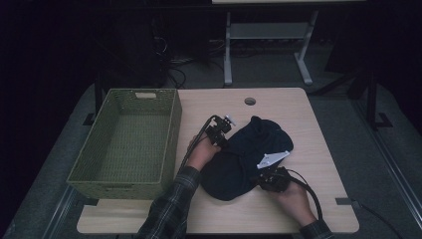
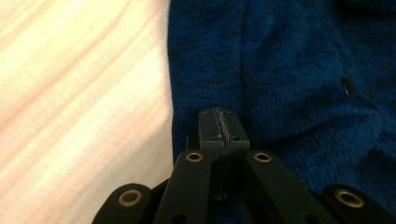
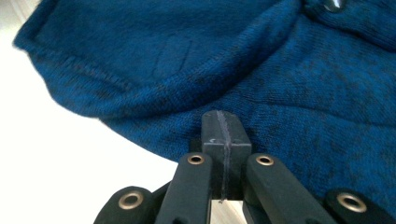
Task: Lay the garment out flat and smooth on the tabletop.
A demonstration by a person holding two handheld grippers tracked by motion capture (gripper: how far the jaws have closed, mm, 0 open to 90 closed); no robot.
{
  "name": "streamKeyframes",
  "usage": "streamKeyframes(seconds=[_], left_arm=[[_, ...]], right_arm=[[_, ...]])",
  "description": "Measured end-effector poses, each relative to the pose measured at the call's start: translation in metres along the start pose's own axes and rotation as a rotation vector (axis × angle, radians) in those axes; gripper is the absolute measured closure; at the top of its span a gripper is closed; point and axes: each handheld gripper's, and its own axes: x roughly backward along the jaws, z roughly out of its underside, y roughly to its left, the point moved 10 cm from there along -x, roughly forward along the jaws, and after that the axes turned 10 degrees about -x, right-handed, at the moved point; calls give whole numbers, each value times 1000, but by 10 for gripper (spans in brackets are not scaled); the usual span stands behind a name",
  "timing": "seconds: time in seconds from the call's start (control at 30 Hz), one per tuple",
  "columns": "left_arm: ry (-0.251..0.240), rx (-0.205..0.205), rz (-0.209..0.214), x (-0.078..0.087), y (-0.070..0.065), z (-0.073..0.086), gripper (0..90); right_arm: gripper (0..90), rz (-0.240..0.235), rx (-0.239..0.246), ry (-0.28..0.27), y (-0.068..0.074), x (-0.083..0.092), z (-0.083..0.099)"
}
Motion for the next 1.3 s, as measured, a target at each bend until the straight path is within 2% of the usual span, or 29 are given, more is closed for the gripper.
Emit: streamKeyframes(seconds=[0.17,0.43,0.57,0.67,0.9,1.07,1.2,1.3], left_arm=[[-38,32,33,3,-11,8,900],[-55,5,50,11,-33,25,900],[-72,0,62,14,-46,32,900],[-63,-29,78,18,-56,40,900],[-72,-52,114,22,-82,52,900],[-77,-75,136,25,-99,58,899],[-75,-94,137,26,-108,61,899],[-86,-93,141,27,-110,62,899]], right_arm=[[900,25,-27,11,-14,9,6],[900,51,-66,6,-30,19,13],[900,64,-68,11,-34,23,17],[900,65,-78,12,-34,25,19],[900,64,-94,9,-37,33,29],[900,55,-109,8,-33,39,39],[900,52,-99,8,-29,42,43],[900,48,-85,10,-26,43,46]])
